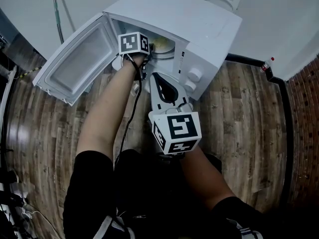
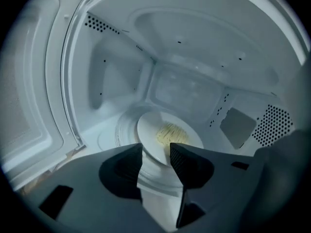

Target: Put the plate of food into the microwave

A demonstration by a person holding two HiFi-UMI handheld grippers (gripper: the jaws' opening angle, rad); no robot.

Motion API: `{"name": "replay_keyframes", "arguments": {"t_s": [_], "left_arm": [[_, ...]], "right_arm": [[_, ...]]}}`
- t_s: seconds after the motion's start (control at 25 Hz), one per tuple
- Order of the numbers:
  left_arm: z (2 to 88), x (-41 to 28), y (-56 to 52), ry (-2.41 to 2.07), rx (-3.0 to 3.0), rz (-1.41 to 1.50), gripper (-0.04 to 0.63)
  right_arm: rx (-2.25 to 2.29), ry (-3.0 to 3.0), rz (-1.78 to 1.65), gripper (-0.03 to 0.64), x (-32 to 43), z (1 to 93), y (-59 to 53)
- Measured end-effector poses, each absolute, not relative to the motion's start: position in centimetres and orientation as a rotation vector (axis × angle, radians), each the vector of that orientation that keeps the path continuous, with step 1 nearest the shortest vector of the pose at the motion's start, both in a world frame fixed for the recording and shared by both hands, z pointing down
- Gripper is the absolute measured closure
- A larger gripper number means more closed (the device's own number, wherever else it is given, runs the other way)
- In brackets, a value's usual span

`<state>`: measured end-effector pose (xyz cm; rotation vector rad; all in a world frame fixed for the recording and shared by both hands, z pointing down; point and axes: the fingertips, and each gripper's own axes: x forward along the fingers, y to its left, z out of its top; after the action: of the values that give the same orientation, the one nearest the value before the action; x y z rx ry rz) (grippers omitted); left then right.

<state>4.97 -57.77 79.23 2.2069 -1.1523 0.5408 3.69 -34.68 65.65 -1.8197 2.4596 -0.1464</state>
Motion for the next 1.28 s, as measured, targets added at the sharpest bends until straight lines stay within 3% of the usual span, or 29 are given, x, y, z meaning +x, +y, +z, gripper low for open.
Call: {"name": "replay_keyframes", "arguments": {"t_s": [0.36, 0.4, 0.48, 0.92, 1.28], "left_arm": [[77.7, 3.5, -58.2, -1.269, 2.315, 0.428, 0.407], [77.0, 3.1, -57.7, -1.269, 2.337, 0.406, 0.437], [75.6, 2.3, -56.6, -1.274, 2.405, 0.383, 0.593], [68.3, -3.6, -46.5, -1.379, 2.640, 0.288, 0.597], [69.3, -7.6, -43.1, -1.448, 2.579, 0.260, 0.597]], "right_arm": [[-1.840, 2.421, -0.161, 0.604, 4.9, 65.5, -35.0], [-1.841, 2.417, -0.164, 0.604, 4.9, 65.5, -35.1], [-1.843, 2.412, -0.168, 0.604, 4.9, 65.4, -35.4], [-1.850, 2.423, -0.210, 0.604, 3.1, 66.6, -37.6], [-1.758, 2.516, -0.305, 0.604, -0.5, 69.2, -40.8]]}}
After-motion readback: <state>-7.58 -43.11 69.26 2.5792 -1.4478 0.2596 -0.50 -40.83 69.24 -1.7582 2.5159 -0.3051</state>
